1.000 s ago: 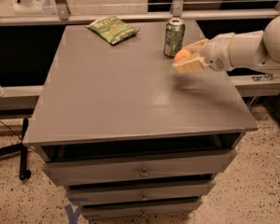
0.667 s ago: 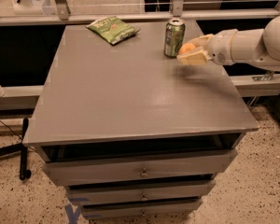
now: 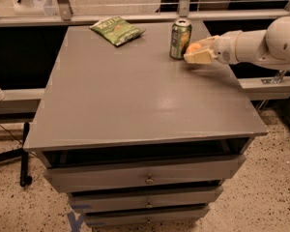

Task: Move orange near green can

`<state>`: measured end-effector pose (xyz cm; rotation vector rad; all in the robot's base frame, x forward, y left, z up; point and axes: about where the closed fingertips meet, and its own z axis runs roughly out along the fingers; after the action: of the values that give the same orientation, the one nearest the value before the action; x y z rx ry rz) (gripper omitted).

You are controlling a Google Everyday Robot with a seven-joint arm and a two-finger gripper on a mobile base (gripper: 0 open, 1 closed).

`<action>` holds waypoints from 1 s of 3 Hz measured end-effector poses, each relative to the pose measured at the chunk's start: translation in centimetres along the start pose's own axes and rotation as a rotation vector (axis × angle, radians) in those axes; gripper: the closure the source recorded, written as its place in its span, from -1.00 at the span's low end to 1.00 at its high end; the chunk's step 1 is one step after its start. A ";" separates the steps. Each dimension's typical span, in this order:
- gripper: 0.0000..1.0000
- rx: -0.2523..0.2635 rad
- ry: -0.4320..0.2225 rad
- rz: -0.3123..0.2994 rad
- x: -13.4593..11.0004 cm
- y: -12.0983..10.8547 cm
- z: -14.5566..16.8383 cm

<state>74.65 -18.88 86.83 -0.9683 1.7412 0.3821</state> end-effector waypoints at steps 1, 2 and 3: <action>0.66 -0.017 0.007 0.033 0.3 -0.6 0.7; 0.19 -0.031 0.015 0.053 0.4 -0.9 1.3; -0.28 -0.041 0.020 0.066 0.7 -1.0 1.6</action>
Offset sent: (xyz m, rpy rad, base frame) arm 0.0200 -0.0053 -0.0068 0.0342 0.0791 -0.0022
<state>76.33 -18.72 85.80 -0.9489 1.7928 0.4537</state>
